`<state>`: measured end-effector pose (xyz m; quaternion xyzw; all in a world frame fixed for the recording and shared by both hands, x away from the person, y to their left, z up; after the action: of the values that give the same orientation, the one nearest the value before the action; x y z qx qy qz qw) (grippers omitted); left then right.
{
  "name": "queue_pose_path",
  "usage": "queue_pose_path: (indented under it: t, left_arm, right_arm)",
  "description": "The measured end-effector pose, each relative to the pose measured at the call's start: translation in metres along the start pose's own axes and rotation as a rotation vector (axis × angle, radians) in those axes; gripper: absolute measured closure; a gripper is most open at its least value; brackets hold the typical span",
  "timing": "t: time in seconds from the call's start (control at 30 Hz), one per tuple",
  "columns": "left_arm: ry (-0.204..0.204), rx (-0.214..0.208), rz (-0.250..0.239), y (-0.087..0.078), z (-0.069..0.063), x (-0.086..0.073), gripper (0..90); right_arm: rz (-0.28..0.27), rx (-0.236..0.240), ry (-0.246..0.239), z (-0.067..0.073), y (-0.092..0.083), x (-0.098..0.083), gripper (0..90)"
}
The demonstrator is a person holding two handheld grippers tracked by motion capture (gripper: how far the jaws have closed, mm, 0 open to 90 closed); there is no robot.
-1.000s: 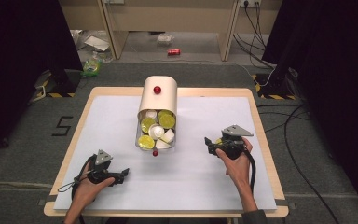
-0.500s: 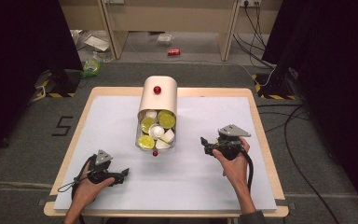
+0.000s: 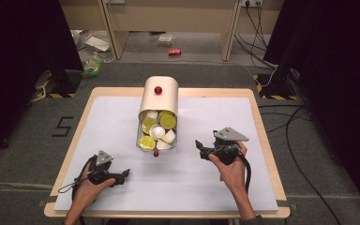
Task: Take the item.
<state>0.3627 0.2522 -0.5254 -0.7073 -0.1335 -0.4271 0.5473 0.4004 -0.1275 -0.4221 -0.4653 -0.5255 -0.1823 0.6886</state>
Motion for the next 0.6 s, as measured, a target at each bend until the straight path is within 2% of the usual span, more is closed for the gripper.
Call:
queue_pose_path:
  t: [0.6]
  left_arm:
    - [0.000,-0.002,0.002,0.000,0.000,0.000,4.8]
  right_arm:
    - [0.011,0.054,-0.018,0.020,-0.006,-0.005,22.0]
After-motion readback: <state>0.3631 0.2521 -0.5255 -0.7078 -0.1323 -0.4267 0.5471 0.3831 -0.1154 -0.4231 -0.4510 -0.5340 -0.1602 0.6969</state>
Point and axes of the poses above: each handheld gripper's, and its own axes: y roughly forward along the jaws, x roughly out of its top, z roughly to its left, the point moved 3 cm from there along y, roughly forward along the jaws, and after that the axes turned 1 degree about -z, right-handed, at the moved point
